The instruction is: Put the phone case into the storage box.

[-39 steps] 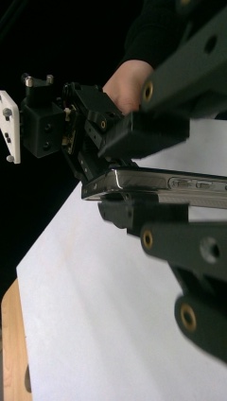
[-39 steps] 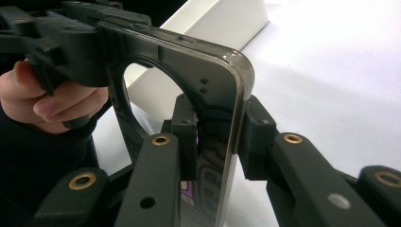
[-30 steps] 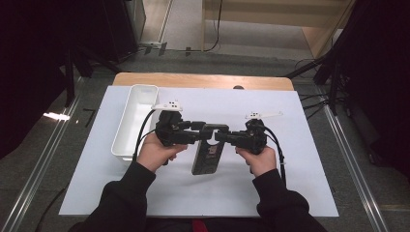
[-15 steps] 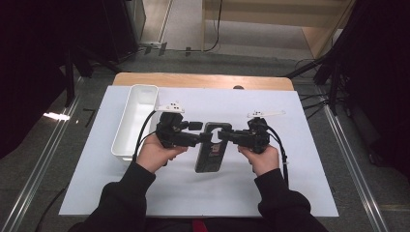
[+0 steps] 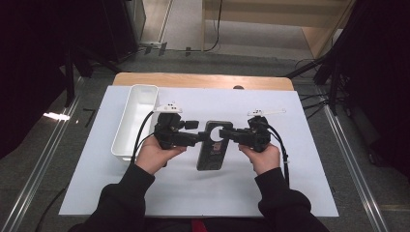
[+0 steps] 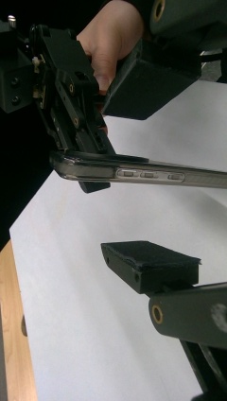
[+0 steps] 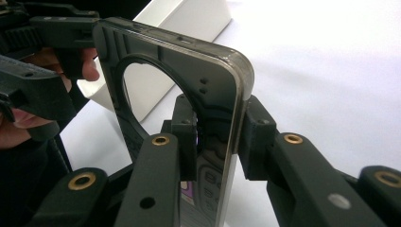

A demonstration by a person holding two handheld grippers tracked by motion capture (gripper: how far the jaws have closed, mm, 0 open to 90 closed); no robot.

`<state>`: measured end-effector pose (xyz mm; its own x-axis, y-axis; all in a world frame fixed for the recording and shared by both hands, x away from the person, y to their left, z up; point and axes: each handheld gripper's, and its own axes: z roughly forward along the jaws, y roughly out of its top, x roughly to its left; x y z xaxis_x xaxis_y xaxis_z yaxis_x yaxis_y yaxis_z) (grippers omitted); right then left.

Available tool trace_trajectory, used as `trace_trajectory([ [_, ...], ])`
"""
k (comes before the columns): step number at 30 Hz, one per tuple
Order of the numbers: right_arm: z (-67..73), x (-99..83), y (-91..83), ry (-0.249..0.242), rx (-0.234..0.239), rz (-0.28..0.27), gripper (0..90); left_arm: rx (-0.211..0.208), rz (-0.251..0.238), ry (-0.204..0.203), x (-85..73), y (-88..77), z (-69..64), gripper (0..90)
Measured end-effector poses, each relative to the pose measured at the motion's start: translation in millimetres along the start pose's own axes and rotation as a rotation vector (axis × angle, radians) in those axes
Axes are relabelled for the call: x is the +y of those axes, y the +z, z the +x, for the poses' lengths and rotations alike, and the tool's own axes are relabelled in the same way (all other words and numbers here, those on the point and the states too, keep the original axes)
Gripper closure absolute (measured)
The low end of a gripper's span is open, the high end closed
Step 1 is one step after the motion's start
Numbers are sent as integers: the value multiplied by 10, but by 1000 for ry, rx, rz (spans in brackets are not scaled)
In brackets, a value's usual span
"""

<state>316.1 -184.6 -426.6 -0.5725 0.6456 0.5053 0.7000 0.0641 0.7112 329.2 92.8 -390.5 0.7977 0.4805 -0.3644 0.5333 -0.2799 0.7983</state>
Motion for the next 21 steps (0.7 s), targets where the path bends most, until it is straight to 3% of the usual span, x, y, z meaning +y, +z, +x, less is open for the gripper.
trace_trajectory([
  [4,10,16,8,3,-11,1,708,12,-19,-26,-21,-25,5,289],
  [9,29,42,29,3,-17,3,707,65,-22,-30,-56,-37,-3,290],
  [19,39,99,92,2,-29,10,707,103,-11,-59,-92,-29,-17,301],
  [21,44,103,123,-1,-40,12,707,132,-11,-50,-95,-27,-23,301],
])
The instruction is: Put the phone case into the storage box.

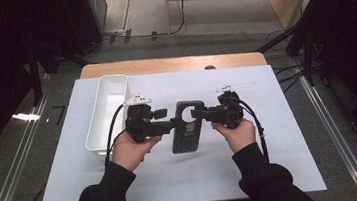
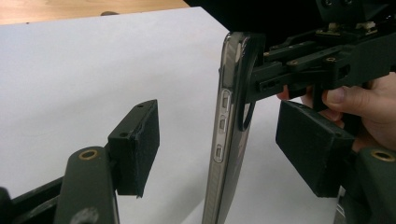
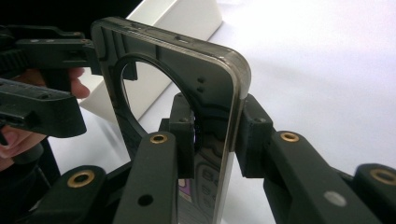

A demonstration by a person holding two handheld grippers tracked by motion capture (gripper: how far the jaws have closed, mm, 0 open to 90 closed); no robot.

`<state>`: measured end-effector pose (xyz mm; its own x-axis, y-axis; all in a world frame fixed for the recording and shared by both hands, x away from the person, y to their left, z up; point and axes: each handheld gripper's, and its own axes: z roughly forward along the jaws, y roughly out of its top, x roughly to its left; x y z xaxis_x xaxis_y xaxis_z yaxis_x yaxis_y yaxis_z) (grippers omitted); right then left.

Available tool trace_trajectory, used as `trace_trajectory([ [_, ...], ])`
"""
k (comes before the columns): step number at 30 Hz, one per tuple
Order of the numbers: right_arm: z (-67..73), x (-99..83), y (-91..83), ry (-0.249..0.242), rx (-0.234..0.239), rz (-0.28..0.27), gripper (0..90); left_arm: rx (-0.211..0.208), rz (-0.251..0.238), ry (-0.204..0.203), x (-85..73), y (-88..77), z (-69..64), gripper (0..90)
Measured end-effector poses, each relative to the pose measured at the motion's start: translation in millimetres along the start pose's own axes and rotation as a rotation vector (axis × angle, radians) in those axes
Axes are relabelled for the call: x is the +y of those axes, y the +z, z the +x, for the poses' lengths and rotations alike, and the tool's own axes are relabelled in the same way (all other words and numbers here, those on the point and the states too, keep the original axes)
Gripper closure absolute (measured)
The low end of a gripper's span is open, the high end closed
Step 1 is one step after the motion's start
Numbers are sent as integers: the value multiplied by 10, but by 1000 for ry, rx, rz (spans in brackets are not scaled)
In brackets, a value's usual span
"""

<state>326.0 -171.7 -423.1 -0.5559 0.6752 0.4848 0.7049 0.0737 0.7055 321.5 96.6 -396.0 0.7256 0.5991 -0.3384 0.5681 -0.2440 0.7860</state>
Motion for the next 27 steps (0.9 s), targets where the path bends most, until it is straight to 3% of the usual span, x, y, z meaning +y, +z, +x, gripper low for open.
trace_trajectory([
  [9,39,14,143,4,-33,30,707,89,-6,12,-4,3,15,302],
  [27,98,103,253,20,-93,45,706,151,1,-3,29,46,117,326],
])
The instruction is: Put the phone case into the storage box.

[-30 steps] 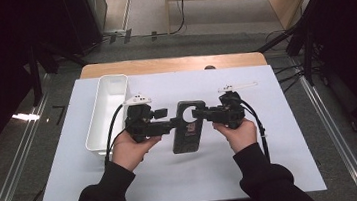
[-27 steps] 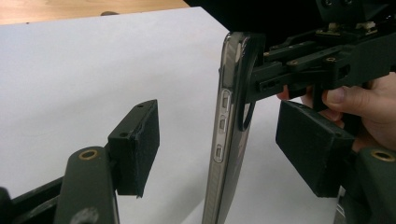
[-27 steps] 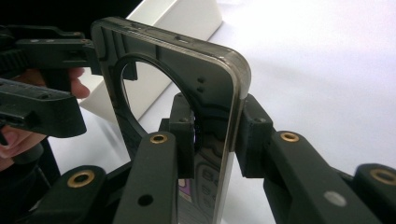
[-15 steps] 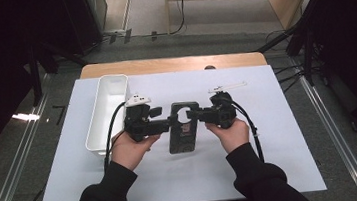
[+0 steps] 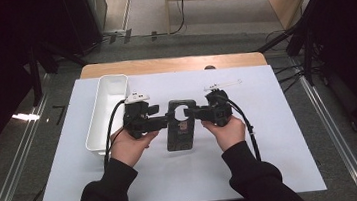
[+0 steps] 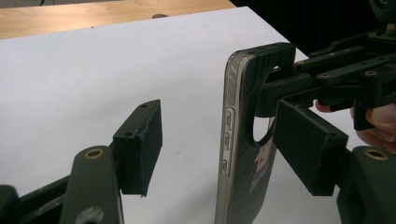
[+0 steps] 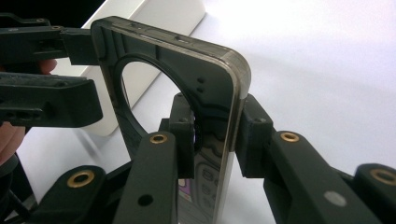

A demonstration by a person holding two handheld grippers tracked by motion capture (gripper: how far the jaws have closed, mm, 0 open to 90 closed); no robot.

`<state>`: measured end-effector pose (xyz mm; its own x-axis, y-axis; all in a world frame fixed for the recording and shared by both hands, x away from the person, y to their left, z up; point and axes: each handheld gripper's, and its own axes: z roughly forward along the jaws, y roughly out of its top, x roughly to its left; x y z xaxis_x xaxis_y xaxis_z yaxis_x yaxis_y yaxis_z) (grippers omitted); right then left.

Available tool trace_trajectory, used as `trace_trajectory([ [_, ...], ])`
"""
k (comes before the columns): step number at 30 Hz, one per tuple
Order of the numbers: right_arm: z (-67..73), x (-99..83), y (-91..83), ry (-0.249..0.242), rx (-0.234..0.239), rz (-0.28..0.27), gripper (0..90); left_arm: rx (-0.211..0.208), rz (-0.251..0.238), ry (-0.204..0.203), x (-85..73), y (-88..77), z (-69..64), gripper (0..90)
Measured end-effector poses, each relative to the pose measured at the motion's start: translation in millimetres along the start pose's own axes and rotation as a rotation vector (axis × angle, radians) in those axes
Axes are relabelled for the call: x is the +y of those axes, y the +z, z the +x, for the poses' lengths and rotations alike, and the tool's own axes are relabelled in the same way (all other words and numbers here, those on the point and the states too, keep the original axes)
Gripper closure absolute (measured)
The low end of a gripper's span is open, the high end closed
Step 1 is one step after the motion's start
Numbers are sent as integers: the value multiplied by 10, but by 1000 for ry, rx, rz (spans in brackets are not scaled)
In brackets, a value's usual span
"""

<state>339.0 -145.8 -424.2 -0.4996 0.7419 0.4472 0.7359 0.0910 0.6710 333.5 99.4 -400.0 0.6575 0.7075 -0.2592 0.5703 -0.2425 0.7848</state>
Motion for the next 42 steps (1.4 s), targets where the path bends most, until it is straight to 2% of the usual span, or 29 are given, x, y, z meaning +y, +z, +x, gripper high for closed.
trace_trajectory([
  [8,40,77,55,17,-20,7,706,23,3,-9,10,39,35,327],
  [12,85,110,84,16,-24,10,706,45,8,-6,4,47,44,364],
  [20,137,137,99,17,-32,5,706,48,-2,-33,14,19,68,406],
  [26,147,136,102,21,-39,3,705,51,6,-33,14,31,45,502],
  [34,172,134,131,29,-42,1,705,80,-8,-10,13,32,-8,529],
  [40,196,135,156,32,-46,3,705,102,-15,2,13,29,-20,587],
  [42,201,136,160,32,-47,2,705,94,-13,-3,13,32,-17,590],
])
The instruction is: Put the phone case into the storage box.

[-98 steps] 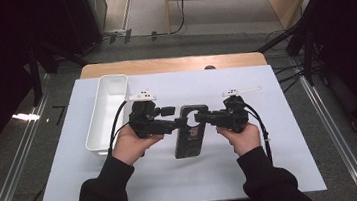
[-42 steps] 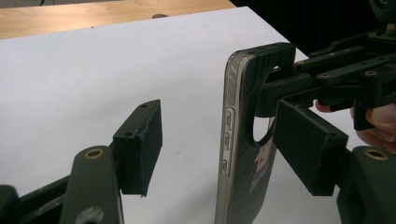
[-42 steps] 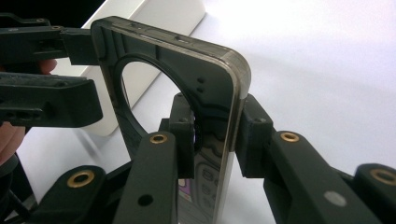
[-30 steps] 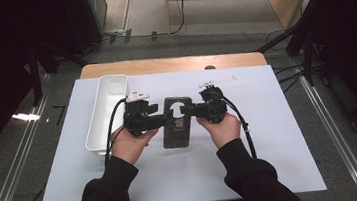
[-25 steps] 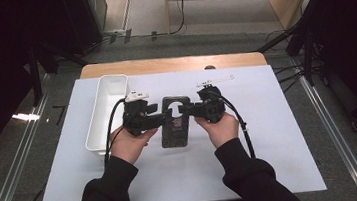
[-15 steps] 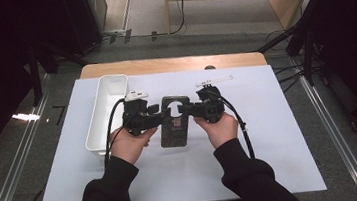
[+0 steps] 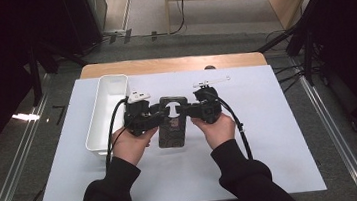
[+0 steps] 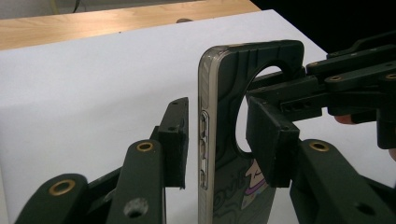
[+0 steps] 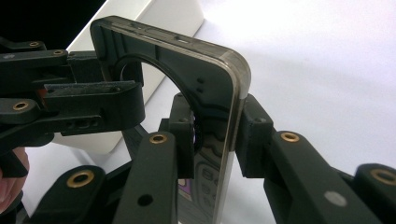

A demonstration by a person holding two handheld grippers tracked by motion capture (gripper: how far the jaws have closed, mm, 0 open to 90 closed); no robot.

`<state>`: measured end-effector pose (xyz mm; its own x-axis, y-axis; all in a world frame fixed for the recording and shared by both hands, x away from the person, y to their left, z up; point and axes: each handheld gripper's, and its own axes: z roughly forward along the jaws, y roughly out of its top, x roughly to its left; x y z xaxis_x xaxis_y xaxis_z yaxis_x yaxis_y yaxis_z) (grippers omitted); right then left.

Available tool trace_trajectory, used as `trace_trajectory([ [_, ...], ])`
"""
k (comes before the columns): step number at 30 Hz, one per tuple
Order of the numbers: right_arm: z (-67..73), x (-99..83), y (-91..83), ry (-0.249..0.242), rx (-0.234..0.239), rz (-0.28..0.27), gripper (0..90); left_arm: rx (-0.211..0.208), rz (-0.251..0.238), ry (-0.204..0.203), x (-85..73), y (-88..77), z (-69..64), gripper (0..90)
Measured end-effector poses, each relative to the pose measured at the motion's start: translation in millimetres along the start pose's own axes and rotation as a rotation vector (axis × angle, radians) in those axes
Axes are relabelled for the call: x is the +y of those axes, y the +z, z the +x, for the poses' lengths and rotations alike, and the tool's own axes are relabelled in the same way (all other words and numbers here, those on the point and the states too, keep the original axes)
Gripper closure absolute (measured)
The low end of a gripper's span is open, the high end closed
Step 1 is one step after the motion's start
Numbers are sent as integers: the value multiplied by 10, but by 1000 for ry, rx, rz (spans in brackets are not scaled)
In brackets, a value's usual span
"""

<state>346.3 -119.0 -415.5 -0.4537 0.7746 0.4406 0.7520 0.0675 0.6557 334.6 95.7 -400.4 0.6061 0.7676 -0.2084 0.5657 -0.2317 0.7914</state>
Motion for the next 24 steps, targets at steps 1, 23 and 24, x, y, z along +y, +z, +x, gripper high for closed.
trace_trajectory([
  [1,0,0,1,1,0,-1,705,-2,5,0,-1,5,2,590],
  [23,40,-9,29,2,-4,-5,705,33,14,9,1,29,9,699],
  [24,39,-10,28,2,-4,-5,705,30,18,6,4,26,14,700],
])
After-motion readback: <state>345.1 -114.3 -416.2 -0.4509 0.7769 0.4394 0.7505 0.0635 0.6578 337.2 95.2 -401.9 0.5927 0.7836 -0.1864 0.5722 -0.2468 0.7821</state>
